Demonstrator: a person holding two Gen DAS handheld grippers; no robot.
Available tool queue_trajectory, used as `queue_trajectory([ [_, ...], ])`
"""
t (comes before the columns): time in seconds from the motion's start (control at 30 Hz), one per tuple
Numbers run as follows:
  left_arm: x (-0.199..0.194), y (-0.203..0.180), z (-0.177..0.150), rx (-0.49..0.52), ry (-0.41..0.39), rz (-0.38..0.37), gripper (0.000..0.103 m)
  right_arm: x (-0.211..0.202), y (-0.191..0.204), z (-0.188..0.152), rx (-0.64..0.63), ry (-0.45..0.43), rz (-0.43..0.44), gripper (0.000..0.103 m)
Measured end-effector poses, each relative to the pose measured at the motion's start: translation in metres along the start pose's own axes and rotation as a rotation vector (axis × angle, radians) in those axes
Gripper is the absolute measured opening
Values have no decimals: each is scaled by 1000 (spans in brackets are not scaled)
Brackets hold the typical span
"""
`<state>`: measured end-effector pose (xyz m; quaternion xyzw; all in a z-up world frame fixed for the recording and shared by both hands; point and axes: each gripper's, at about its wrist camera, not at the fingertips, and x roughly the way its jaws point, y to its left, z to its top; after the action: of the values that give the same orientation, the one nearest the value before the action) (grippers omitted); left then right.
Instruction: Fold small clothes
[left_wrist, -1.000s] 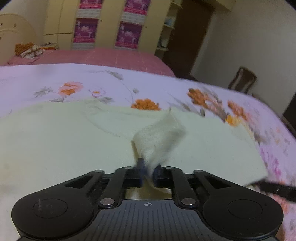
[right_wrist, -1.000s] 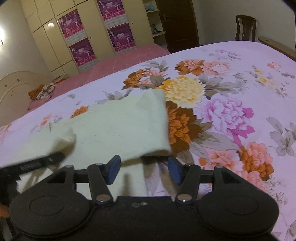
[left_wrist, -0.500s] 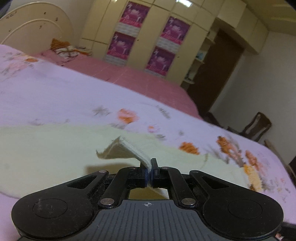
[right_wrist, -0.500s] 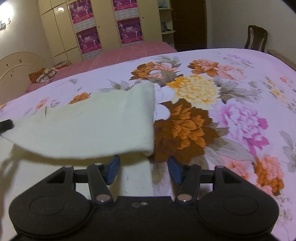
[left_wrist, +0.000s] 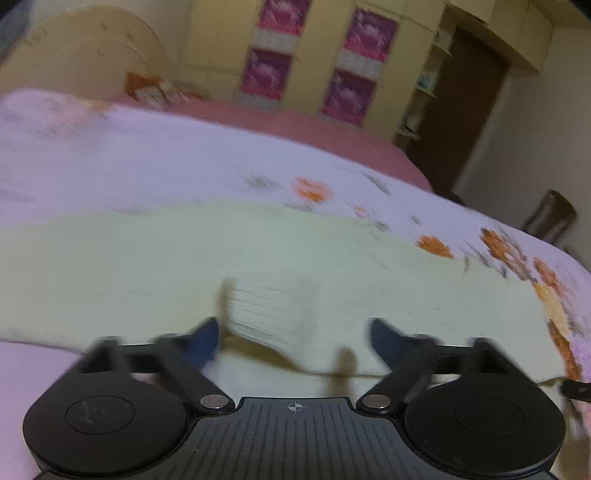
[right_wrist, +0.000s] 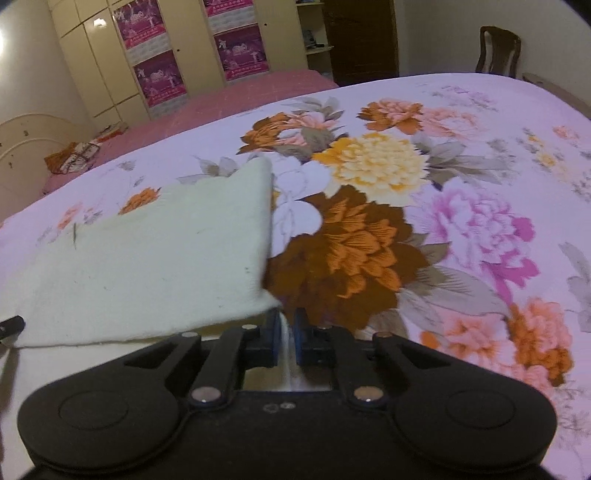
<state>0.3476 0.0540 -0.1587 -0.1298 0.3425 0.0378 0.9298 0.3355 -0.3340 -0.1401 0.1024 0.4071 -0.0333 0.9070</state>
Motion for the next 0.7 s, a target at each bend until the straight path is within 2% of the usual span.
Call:
queue_trajectory([
  [0.03, -8, 4, -4, -2, -5, 5, 92, -7, -2, -1, 4, -2, 5, 15],
  [0.07, -14, 8, -7, -11, -3, -1, 92, -14, -4, -3, 6, -15, 12, 26],
  [0.1, -19, 10, -8, -18, -6, 0, 92, -20, -5, -2, 5, -29, 18, 30],
  [0.17, -22, 6, -6, -1, -21, -17, 92, -31, -3, 2, -8, -70, 40, 31],
  [0.23, -14, -4, 2, 6, -19, -52, 92, -24, 2, 14, -16, -75, 52, 37],
  [0.3, -3, -10, 11, -17, -29, -62, 92, -5, 6, 24, -6, -39, 66, 65],
  [0.33, 3, -13, 14, -13, -35, -56, 92, 4, 6, 26, 6, -25, 78, 66],
  [0.37, 11, -15, 17, -8, -30, -57, 92, 12, 7, 27, 16, -4, 82, 59],
  [0.4, 18, -17, 17, -3, -17, -65, 92, 19, 7, 27, 24, 21, 86, 41],
  [0.43, 28, -17, 17, 6, 9, -61, 92, 24, 8, 24, 25, 42, 94, 30],
  [0.47, 35, -15, 14, 6, 31, -47, 92, 28, 8, 22, 17, 59, 98, 21],
  [0.5, 42, -12, 11, 7, 38, -29, 92, 27, 9, 19, -1, 48, 88, 16],
  [0.57, 43, -10, 10, 45, 21, 15, 92, 24, 5, 16, -7, 37, 60, 15],
  [0.67, 37, -3, 13, -7, 30, 6, 92, 20, 3, 18, -7, 47, 60, 17],
  [0.7, 31, -2, 15, -20, 16, -6, 92, 17, 3, 21, 2, 35, 59, 27],
])
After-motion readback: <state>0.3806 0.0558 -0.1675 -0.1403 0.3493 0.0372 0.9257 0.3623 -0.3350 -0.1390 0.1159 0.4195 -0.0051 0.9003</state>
